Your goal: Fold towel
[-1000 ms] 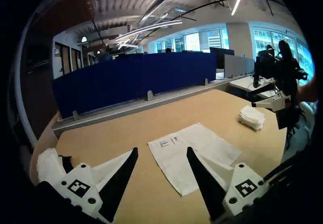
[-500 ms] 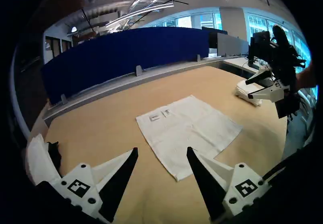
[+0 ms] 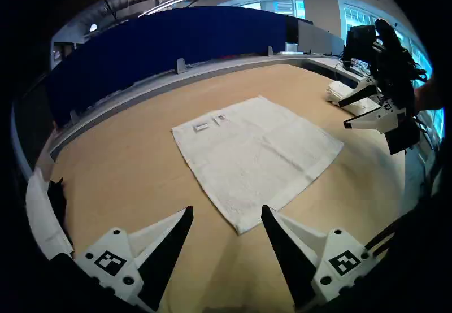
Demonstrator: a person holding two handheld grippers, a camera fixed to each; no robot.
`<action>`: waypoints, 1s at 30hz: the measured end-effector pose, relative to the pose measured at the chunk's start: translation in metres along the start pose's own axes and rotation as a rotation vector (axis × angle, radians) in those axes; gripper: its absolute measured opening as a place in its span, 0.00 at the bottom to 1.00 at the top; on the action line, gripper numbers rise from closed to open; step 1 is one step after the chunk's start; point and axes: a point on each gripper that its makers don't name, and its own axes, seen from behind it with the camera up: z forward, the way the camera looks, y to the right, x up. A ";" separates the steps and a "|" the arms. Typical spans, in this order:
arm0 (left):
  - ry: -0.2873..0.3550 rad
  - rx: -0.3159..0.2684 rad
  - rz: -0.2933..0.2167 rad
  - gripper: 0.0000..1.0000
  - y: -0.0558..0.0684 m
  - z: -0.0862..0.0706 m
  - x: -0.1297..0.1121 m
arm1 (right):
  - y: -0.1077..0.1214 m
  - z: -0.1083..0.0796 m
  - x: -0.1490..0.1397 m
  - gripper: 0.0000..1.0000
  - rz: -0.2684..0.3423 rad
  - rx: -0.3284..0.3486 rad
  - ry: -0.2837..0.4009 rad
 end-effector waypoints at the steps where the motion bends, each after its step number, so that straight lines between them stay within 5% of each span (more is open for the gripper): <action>1: -0.008 -0.004 0.004 0.89 0.001 0.002 -0.003 | -0.001 0.002 -0.002 1.00 0.000 0.004 -0.005; 12: -0.076 -0.047 0.022 0.89 0.014 0.021 -0.025 | -0.008 0.011 -0.027 1.00 0.004 0.035 -0.051; 30: -0.145 -0.085 0.012 0.89 0.018 0.032 -0.037 | -0.014 0.010 -0.055 0.99 0.017 0.060 -0.124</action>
